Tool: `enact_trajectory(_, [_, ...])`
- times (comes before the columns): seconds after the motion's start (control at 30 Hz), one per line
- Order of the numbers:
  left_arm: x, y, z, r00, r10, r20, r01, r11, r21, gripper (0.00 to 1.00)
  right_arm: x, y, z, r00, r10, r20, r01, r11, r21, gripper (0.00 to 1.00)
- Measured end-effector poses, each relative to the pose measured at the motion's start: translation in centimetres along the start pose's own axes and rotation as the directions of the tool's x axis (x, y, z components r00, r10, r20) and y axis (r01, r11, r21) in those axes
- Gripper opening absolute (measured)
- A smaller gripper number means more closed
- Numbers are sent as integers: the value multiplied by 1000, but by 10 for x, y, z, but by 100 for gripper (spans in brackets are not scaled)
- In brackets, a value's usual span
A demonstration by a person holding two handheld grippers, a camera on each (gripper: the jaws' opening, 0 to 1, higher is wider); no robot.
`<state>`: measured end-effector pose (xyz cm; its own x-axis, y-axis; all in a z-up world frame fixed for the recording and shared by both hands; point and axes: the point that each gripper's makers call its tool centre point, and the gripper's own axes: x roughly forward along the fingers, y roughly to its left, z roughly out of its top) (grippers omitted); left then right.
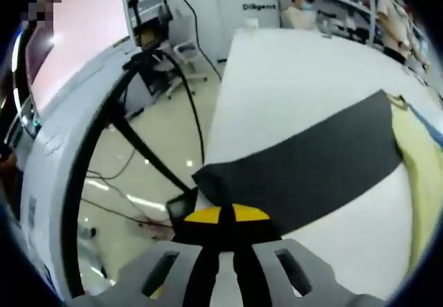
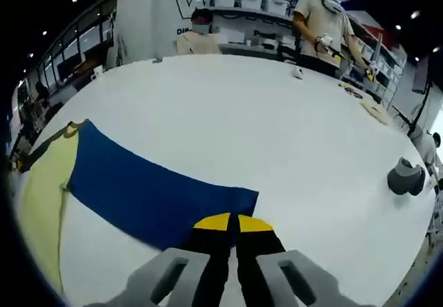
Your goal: Fold the garment on the visible template until the final outline fits inside the template.
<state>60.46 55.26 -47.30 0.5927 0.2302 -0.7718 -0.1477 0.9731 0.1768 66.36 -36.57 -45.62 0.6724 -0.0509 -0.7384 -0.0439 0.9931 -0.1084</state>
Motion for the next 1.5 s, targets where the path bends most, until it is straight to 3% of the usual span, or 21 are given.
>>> enact_trajectory(0.13, [6,0,-8,1000,7,-22,-7,1000,5,1,9,2,-9,999,6,-36,-9,998,-65,0])
enact_trajectory(0.23, [1,0,0,1000,-3,-14,4,1000,25,1,19,-5,-14,999,6,-44,-9,998,-69,0])
enact_trajectory(0.4, [0,-1,-1,1000,-16,-16,17,999,48,1,19,-5,-16,999,5,-48,-7,999,-45,0])
enact_trajectory(0.53, [3,3,-3,1000,-20,-17,21,999,33,4,8,-13,-8,999,-31,-37,30,999,-27,0])
enact_trajectory(0.63, [1,11,-9,1000,-6,-14,6,1000,0,12,3,-18,-16,999,-28,-47,27,999,-18,0])
enact_trajectory(0.77, [1,15,-11,1000,-16,-4,16,1000,4,15,-4,-22,-19,999,-29,-42,29,1000,-11,0])
enact_trajectory(0.8, [-10,8,-13,1000,-13,4,13,1000,7,15,-6,-21,-19,999,-24,-33,24,1000,11,0])
enact_trajectory(0.9, [-11,4,-13,999,-23,23,24,1000,-4,18,-15,-13,-20,1000,-1,-18,2,999,41,5])
enact_trajectory(1.0, [-25,0,-16,999,-33,33,33,999,-10,19,-11,-12,-24,1000,22,-20,-21,998,59,12])
enact_trajectory(1.13, [-24,-5,-18,998,-52,42,52,999,-5,25,-16,-1,-31,999,36,-24,-35,997,69,14])
enact_trajectory(1.17, [-31,-15,-12,990,-90,112,90,996,3,27,-17,0,-31,999,37,-22,-36,997,71,14])
enact_trajectory(1.23, [-46,-27,-7,976,-128,178,128,992,12,34,-12,-3,-30,998,53,-18,-52,996,73,15])
enact_trajectory(1.33, [-56,-40,-4,967,-167,193,156,985,74,44,-22,13,-37,996,86,-18,-85,995,57,20])
enact_trajectory(1.37, [-63,-52,-2,960,-196,202,178,979,104,47,-24,19,-34,994,106,-13,-105,993,54,23])
enact_trajectory(1.5, [-63,-59,-2,953,-226,201,204,971,125,55,-31,32,-36,991,134,-5,-133,990,38,27])
